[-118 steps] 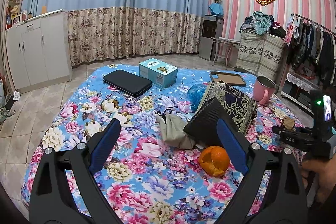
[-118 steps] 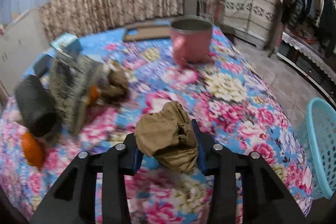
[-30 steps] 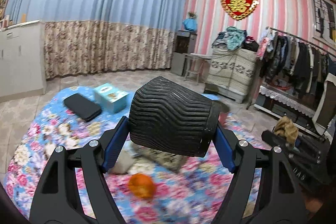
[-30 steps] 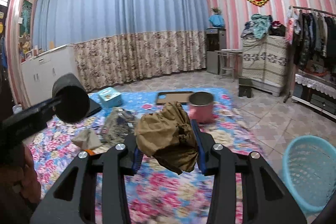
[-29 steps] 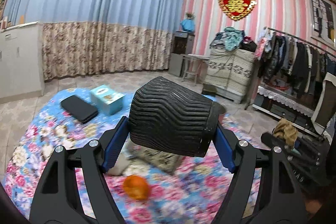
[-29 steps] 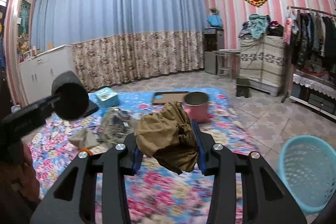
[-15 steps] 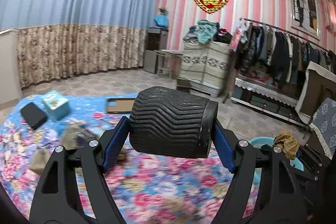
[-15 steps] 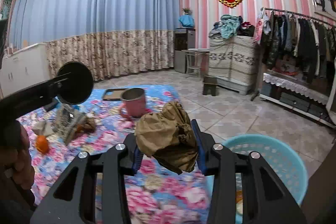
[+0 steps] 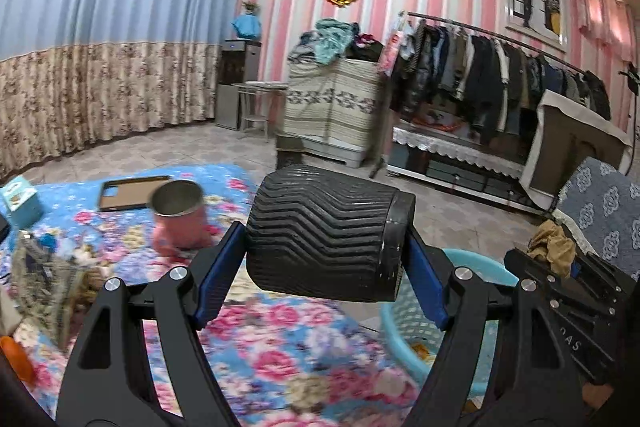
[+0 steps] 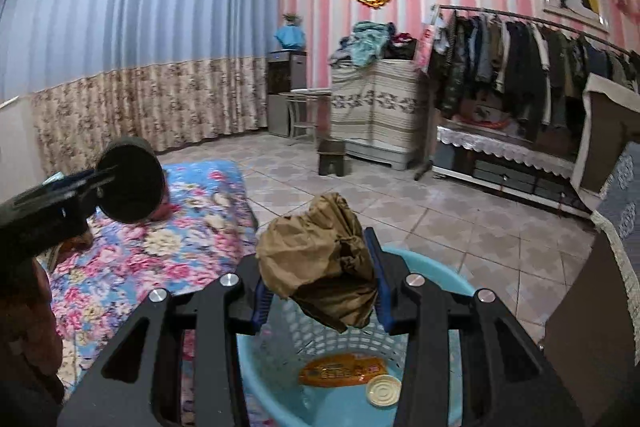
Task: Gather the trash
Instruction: 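Carry the cloth and cylinder over the blue basket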
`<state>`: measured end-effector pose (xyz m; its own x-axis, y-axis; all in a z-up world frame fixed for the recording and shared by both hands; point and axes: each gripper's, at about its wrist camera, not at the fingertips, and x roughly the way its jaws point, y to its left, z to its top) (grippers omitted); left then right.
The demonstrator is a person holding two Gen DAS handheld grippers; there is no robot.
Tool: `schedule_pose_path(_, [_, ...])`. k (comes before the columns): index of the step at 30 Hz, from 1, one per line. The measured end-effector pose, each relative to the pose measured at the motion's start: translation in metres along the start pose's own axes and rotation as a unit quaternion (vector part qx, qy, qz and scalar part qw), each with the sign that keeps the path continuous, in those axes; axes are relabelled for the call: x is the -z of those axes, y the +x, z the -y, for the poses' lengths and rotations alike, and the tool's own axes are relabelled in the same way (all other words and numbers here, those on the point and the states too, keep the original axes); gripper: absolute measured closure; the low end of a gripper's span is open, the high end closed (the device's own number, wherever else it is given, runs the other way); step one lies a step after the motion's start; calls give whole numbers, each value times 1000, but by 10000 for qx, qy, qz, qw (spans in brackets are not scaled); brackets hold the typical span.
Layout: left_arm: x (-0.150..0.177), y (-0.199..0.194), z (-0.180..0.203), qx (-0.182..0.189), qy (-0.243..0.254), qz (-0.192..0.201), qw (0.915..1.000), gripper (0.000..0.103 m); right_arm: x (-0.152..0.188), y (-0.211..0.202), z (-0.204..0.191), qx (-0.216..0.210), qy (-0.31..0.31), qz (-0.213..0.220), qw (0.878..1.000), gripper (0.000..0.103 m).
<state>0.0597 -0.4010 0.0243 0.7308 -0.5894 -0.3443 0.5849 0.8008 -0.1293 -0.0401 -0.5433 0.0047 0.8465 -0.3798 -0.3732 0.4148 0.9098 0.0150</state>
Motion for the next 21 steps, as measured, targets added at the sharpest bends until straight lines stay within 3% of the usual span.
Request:
schedule_pose_path(5, [1,11,27,262,84,-60,9996,28,5,1,24,204,62,-45,9998,63])
schedule_pose_path(21, [20,35,70,600,347,-422,9967,28,20,-1,82,733,517,-117,9959,63])
